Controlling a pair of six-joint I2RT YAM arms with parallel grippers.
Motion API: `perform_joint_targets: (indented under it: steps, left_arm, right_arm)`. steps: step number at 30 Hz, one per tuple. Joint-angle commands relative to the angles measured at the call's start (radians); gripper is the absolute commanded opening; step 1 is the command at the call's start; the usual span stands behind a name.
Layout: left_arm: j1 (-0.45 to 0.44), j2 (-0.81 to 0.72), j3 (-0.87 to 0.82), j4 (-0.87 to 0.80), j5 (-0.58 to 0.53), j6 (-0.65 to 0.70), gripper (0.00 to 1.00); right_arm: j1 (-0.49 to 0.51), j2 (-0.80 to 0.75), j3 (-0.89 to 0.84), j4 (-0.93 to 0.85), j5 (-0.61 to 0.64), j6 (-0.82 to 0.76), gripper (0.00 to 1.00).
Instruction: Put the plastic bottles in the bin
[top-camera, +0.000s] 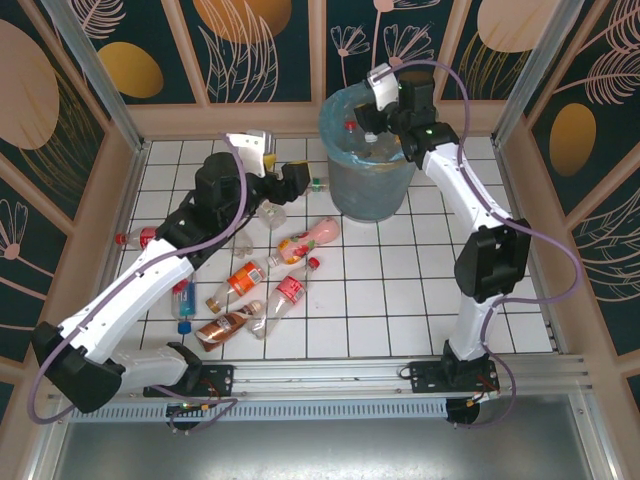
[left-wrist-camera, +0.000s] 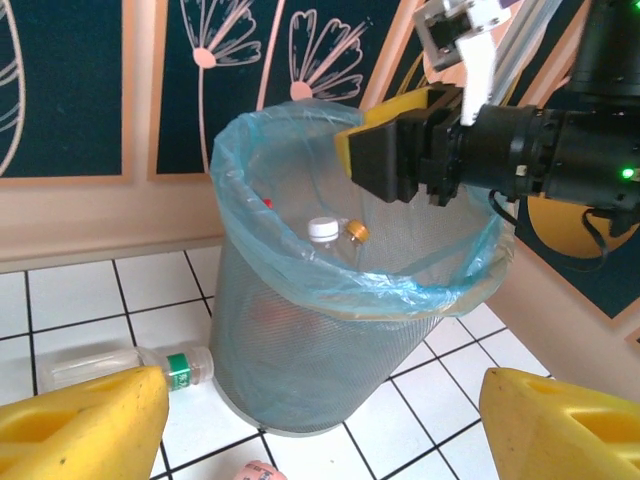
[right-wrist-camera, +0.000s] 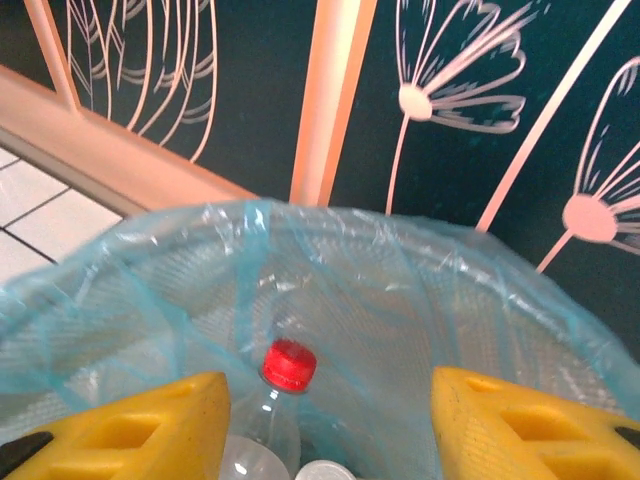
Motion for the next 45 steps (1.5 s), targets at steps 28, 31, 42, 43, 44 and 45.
perform_joint_targets:
  steps: [28, 31, 42, 43, 44, 45]
  left_arm:
    - [-0.003, -0.113, -0.26, -0.466, 0.184, 0.035, 0.72]
    - [-0.005, -0.084, -0.285, -0.481, 0.225, 0.025, 0.67]
    - [-0.005, 0.014, -0.353, -0.536, 0.245, -0.022, 0.63]
    - [-0.004, 0.022, -0.36, -0.536, 0.247, -0.025, 0.63]
    - [-0.006, 0.029, -0.363, -0.536, 0.247, -0.029, 0.63]
    - [-0.006, 0.035, -0.368, -0.537, 0.247, -0.033, 0.63]
  right_arm:
    - [0.364, -0.686, -1.255, 0.512, -0.129, 1.14, 0.45]
    - [0.37, -0.633, -1.352, 0.687, -0.183, 1.278, 0.44]
    - [0.378, -0.396, -1.427, 0.934, -0.223, 1.427, 0.46]
    - [0.379, -0.373, -1.418, 0.94, -0.235, 1.437, 0.46]
    - [0.379, -0.352, -1.413, 0.952, -0.243, 1.446, 0.47]
    - [0.379, -0.33, -1.41, 0.967, -0.251, 1.46, 0.47]
